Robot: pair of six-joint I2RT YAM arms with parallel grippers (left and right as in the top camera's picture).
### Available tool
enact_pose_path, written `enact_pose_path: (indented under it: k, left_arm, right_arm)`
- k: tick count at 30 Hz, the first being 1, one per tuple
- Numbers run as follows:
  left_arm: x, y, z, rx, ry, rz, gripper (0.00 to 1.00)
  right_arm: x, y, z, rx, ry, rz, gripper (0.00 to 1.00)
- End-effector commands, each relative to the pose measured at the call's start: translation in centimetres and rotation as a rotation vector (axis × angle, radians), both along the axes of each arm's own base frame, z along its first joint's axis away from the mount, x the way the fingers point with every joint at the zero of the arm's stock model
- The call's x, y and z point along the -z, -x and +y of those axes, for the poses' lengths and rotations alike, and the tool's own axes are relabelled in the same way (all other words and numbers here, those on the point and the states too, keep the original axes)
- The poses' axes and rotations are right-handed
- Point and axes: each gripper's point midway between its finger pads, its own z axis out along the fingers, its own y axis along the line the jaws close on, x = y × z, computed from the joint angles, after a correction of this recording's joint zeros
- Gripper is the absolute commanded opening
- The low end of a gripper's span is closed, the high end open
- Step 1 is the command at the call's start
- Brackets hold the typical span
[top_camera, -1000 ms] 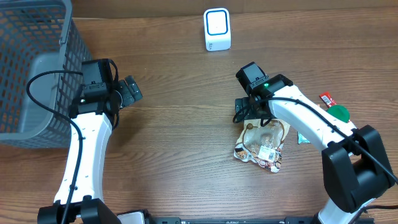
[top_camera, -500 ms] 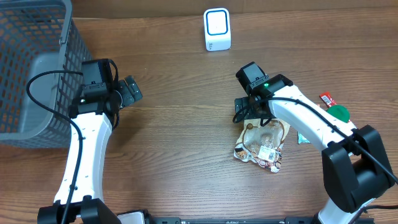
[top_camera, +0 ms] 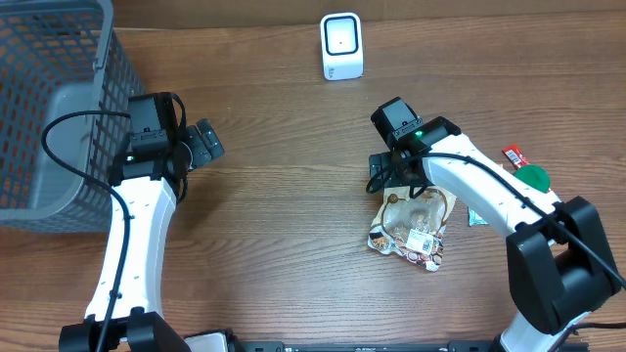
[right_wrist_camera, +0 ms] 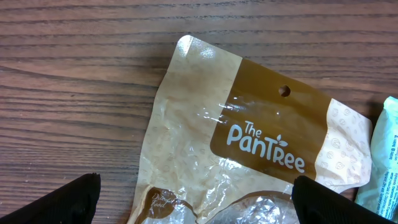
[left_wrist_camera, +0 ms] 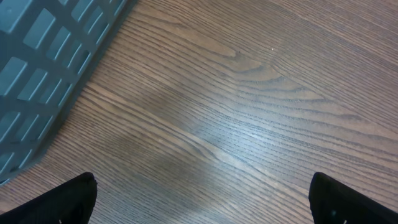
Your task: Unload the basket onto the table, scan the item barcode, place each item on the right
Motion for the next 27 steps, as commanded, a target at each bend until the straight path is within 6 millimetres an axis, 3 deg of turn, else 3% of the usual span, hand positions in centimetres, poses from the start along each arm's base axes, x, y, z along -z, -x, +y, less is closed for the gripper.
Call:
enact_pose_path:
  k: [1,7,14,18,23,27]
  left_arm:
    - [-0.7,-0.2,0.3,-0.015,-0.010,-0.016,1.00]
    - [-0.7,-0.2,0.3,-0.015,-0.010,-0.016,1.00]
    - [-0.7,-0.2,0.3,-0.015,-0.010,-0.016,1.00]
    - [-0.7,-0.2,0.3,-0.016,-0.010,-0.017,1.00]
    - [-0.7,-0.2,0.3,-0.016,-0.010,-0.017,1.00]
    - [-0.7,-0.2,0.3,-0.016,-0.010,-0.017,1.00]
  right_arm:
    - [-4.0,-1.1,0.1,0.009,-0.049,-0.109,1.00]
    - [-11.4,-0.8,-0.1,0.011,-0.146,-0.284,1.00]
    - [-20.5,1.5,-1.4,0.012,-0.271,-0.510,1.00]
    - [-25.1,3.6,-2.5,0.012,-0.339,-0.631,1.00]
    - [-30.7,7.4,-5.3,0.034,-0.403,-0.808,1.00]
    - [-32.9,10.6,-7.3,0.042,-0.432,-0.887,1.00]
